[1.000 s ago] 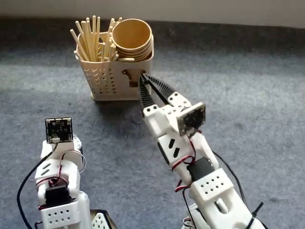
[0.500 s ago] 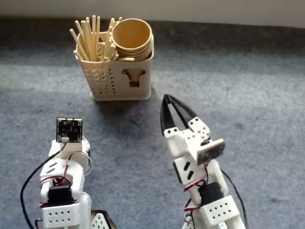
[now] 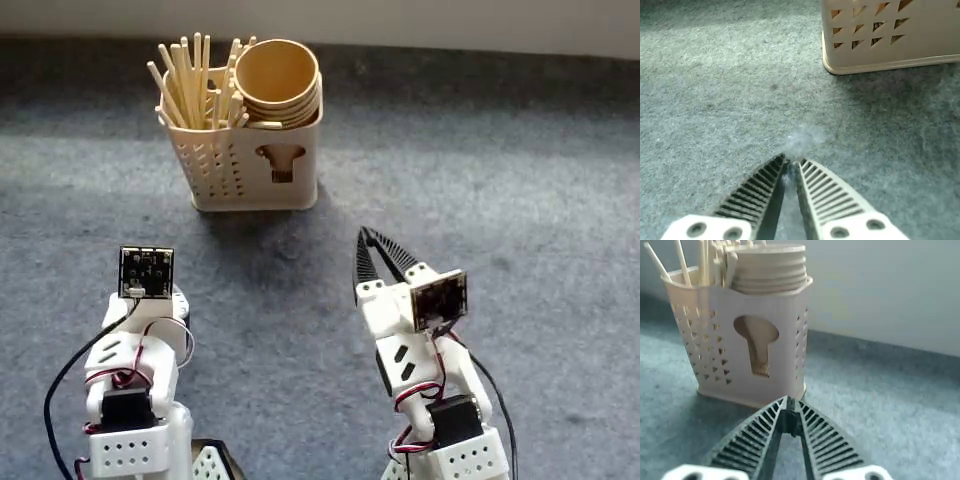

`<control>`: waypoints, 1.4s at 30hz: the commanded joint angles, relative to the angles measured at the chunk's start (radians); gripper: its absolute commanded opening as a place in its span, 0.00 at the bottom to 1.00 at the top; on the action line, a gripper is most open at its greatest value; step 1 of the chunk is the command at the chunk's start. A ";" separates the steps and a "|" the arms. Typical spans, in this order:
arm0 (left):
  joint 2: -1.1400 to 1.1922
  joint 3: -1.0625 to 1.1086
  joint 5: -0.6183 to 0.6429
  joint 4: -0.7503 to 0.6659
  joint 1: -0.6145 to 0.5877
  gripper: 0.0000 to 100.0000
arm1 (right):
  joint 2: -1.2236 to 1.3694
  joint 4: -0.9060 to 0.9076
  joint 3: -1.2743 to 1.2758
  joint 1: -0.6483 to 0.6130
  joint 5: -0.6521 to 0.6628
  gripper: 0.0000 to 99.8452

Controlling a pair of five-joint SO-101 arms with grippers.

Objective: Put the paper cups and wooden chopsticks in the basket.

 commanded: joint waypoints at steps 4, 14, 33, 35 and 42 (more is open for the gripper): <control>-0.015 0.019 -0.009 0.014 0.016 0.02 | -0.018 0.331 0.153 0.010 -0.008 0.01; -0.015 0.019 -0.009 0.014 0.016 0.02 | -0.018 0.611 0.153 0.010 -0.133 0.01; -0.015 0.019 -0.009 0.278 0.179 0.02 | -0.018 0.788 0.153 0.007 -0.100 0.01; -0.015 0.019 -0.009 0.302 0.177 0.02 | -0.018 0.791 0.153 0.010 -0.100 0.01; -0.015 0.019 -0.009 0.371 0.177 0.02 | -0.018 0.791 0.153 0.007 -0.100 0.01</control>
